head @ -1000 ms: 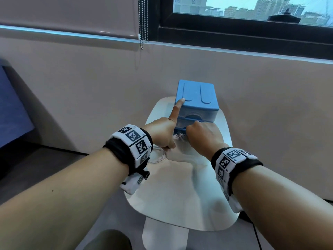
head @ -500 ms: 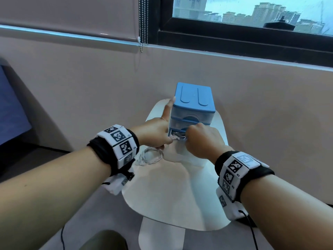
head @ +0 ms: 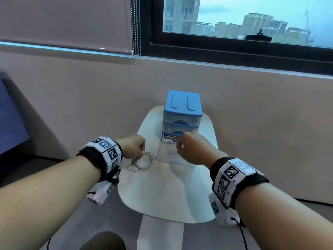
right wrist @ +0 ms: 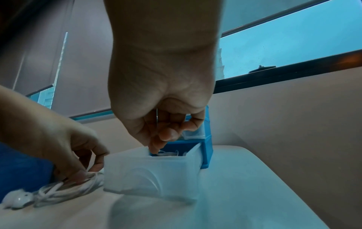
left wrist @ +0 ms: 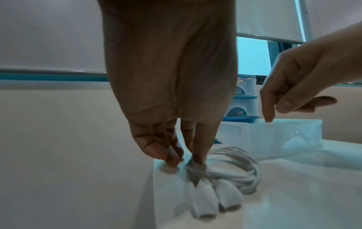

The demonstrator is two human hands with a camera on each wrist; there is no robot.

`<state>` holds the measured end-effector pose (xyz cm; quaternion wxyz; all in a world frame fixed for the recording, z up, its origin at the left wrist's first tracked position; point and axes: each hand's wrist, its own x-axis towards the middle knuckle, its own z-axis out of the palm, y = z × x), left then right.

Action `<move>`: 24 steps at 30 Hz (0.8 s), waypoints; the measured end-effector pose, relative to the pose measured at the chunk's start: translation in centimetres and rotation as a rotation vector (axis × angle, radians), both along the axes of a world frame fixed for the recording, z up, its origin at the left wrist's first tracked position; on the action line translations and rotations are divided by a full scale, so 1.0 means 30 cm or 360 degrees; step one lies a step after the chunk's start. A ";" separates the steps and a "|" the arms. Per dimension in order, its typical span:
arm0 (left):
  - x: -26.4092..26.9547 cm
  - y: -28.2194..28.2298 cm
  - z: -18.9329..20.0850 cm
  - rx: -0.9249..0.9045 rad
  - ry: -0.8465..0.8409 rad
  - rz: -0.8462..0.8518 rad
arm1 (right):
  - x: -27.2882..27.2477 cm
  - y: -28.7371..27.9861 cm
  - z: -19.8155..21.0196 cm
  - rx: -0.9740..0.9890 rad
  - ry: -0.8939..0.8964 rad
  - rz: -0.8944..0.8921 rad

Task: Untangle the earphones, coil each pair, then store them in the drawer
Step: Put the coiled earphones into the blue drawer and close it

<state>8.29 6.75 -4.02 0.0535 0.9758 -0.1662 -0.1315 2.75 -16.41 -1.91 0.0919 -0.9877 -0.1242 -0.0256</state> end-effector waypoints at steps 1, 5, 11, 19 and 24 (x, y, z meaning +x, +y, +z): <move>-0.003 0.012 0.012 -0.0063 0.0003 -0.0007 | -0.003 -0.004 0.001 0.0058 0.0017 -0.0005; -0.016 0.047 0.105 -0.0337 -0.0055 -0.0053 | -0.014 -0.019 0.039 0.0356 0.0064 -0.0069; -0.077 -0.005 0.295 -0.0705 -0.0251 -0.0185 | -0.041 -0.012 0.135 0.0883 0.0086 -0.0022; -0.102 -0.162 0.294 -0.0984 -0.0348 -0.0301 | -0.046 -0.016 0.164 0.0950 -0.0076 -0.0007; -0.072 -0.184 0.261 -0.1068 -0.0512 -0.0173 | -0.016 -0.077 0.152 0.0927 -0.0233 -0.0226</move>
